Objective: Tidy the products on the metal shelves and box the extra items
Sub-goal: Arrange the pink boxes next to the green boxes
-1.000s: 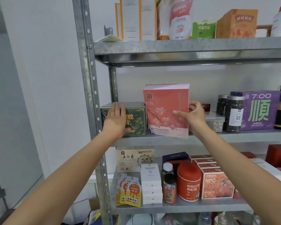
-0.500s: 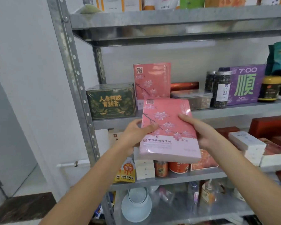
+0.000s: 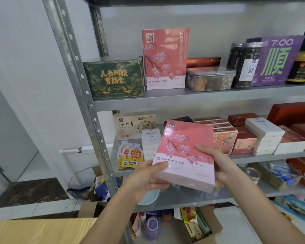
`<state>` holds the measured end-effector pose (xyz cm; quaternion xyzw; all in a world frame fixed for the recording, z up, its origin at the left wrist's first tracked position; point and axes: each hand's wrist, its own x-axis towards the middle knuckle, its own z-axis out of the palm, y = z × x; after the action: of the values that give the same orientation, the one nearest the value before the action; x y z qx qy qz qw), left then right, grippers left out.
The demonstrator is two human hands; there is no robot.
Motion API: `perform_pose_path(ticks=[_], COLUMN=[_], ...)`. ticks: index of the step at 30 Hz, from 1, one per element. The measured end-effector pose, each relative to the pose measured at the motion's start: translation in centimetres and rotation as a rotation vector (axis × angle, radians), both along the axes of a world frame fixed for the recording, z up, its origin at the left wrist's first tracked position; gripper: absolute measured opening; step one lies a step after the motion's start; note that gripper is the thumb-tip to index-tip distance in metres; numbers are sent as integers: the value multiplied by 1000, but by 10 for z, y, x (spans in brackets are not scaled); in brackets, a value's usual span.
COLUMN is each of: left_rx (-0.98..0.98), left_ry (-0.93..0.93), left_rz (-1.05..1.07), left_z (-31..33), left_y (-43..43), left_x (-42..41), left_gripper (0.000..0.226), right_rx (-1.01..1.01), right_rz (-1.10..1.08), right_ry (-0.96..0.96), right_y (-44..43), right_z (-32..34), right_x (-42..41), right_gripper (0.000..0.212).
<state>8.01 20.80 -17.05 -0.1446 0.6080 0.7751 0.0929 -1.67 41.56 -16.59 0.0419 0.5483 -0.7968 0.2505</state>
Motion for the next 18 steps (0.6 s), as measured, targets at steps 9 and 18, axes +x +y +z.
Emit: perform_pose_path(ticks=[9,18], left_rx=[-75,-154], left_ry=[51,68], left_rz=[110,226], left_z=[-9,-1], left_y=[-11,2], left_x=[7,5], left_gripper=[34,17], right_rx=[-102,-92], right_rz=[170,39], right_ry=[-60,14], right_y=[-6,-12], right_z=[-28,-25], right_x=[25,37], right_gripper=[50,37])
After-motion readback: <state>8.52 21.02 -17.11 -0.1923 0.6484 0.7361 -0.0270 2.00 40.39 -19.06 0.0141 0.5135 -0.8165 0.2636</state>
